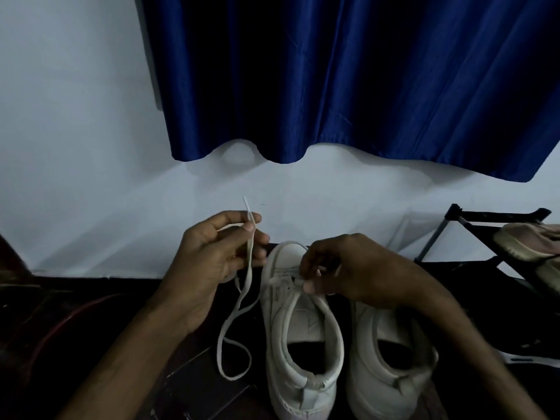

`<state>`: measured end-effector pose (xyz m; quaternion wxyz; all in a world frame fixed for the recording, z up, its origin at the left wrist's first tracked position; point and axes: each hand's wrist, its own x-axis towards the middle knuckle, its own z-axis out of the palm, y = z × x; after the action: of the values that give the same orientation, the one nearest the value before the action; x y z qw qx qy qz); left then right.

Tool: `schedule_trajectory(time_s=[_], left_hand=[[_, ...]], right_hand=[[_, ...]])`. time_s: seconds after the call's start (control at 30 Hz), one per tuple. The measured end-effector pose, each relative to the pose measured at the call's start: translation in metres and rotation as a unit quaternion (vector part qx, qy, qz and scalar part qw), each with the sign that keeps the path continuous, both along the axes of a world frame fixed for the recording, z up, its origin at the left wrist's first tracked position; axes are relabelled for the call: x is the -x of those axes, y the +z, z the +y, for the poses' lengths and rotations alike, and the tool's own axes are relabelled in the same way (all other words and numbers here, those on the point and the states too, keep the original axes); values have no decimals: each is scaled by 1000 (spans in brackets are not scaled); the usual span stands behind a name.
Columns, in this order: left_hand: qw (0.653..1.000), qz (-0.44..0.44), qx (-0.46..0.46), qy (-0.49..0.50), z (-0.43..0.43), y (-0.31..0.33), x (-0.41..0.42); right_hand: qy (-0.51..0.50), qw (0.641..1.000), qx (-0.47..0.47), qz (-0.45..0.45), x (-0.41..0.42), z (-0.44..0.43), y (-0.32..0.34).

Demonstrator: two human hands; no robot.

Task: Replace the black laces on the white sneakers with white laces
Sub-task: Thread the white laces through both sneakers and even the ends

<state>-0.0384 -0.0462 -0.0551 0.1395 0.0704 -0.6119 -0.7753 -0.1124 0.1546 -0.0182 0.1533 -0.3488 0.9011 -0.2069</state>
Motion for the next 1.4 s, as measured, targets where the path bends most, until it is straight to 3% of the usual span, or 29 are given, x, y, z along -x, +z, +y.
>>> schedule_trajectory(time_s=[0.23, 0.33, 0.4, 0.5, 0.6, 0.67, 0.8, 1.0, 1.2, 1.4], left_hand=[[996, -46, 72, -7, 7, -19, 3], [992, -48, 114, 8, 10, -19, 3], [991, -44, 130, 6, 14, -20, 4], [992, -28, 121, -17, 22, -24, 6], [989, -15, 140, -37, 31, -21, 6], [986, -11, 163, -32, 33, -23, 10], [977, -15, 209, -31, 37, -31, 13], [945, 1, 325, -38, 36, -39, 14], [917, -8, 397, -50, 39, -39, 20], [910, 21, 411, -50, 40, -44, 22]], right_hand=[[12, 998, 45, 31, 7, -4, -12], [-59, 989, 89, 98, 14, -5, -18], [-84, 984, 78, 133, 19, -3, -20], [-39, 995, 40, 83, 17, -4, -20], [-81, 988, 41, 123, 8, -1, -11], [-106, 991, 14, 82, -3, 1, 0], [-50, 994, -98, 3, -20, -2, 7], [-120, 988, -13, -96, -9, 16, 7], [-106, 966, 89, -220, 2, 29, 0], [-101, 961, 99, -236, 7, 31, -4]])
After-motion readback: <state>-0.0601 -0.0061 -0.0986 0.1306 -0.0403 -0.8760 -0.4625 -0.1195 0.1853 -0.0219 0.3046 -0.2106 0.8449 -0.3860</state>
